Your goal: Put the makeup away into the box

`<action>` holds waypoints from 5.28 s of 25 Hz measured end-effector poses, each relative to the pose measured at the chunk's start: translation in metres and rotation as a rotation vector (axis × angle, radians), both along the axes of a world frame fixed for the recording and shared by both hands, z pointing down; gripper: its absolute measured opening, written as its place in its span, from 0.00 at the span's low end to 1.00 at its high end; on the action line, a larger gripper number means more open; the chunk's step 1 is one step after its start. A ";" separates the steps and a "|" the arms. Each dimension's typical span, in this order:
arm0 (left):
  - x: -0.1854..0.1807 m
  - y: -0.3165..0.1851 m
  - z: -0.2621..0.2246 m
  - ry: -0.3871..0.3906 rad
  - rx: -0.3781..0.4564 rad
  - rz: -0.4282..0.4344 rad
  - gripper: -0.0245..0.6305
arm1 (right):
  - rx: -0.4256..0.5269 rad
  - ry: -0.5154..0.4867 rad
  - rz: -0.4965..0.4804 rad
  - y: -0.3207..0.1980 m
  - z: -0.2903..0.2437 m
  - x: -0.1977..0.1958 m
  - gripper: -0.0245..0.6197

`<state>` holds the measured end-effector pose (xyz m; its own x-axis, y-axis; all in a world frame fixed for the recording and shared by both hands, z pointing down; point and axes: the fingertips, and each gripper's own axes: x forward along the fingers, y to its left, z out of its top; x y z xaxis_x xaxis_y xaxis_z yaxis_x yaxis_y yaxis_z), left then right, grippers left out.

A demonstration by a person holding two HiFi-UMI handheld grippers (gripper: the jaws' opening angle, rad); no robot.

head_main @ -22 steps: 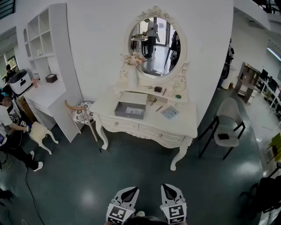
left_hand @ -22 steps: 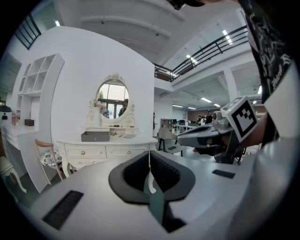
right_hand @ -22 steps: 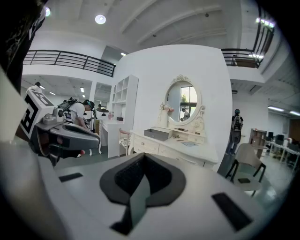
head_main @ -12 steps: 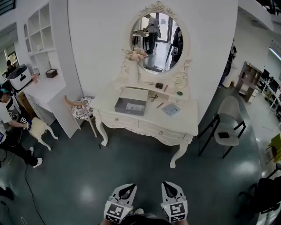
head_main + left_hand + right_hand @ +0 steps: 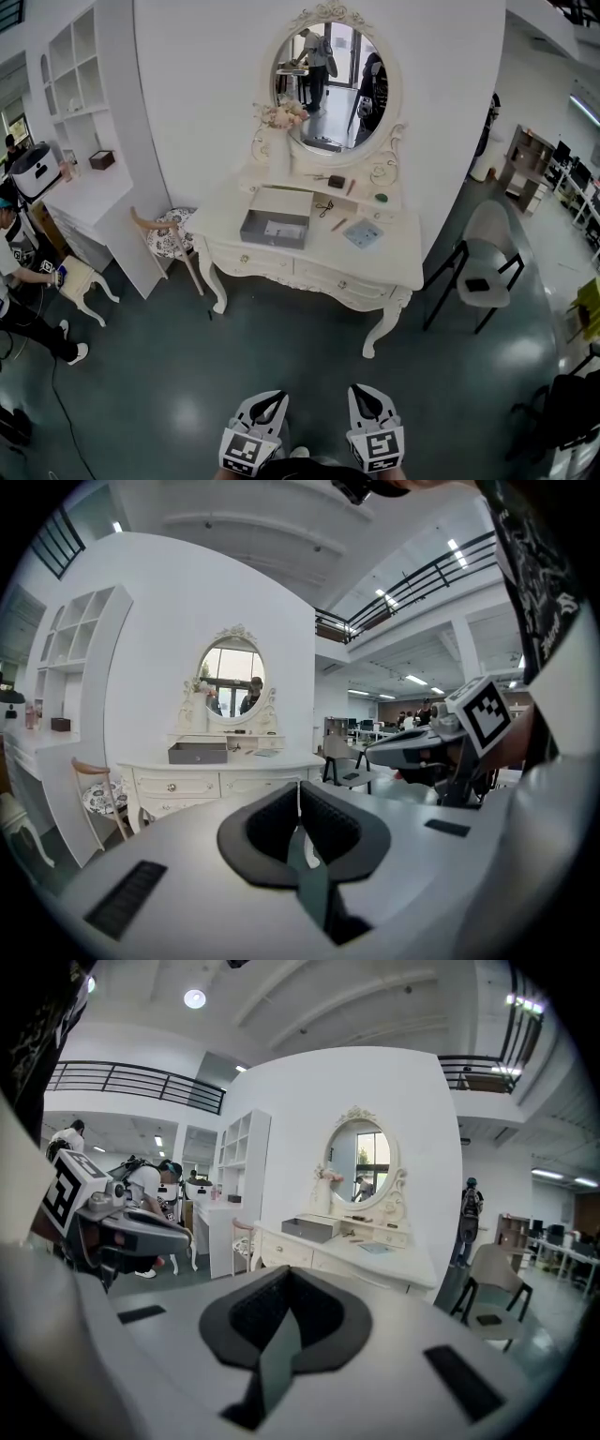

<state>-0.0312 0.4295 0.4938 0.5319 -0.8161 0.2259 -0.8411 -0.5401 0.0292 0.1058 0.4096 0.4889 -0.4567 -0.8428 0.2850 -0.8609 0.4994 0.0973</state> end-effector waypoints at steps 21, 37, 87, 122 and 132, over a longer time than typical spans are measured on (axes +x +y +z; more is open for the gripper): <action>-0.025 -0.101 0.004 0.018 -0.015 0.015 0.07 | -0.028 0.042 0.046 -0.095 0.011 -0.013 0.05; -0.058 -0.193 -0.009 0.011 0.029 0.119 0.07 | -0.006 0.048 0.122 -0.170 0.001 -0.046 0.05; -0.045 -0.342 0.009 -0.019 -0.037 0.120 0.07 | -0.070 0.019 0.112 -0.314 0.018 -0.022 0.05; 0.047 -0.461 0.011 -0.031 -0.047 -0.032 0.07 | -0.143 0.046 -0.044 -0.452 0.034 0.063 0.05; 0.049 -0.478 0.012 -0.020 -0.062 -0.006 0.07 | -0.200 0.054 -0.018 -0.458 0.044 0.065 0.05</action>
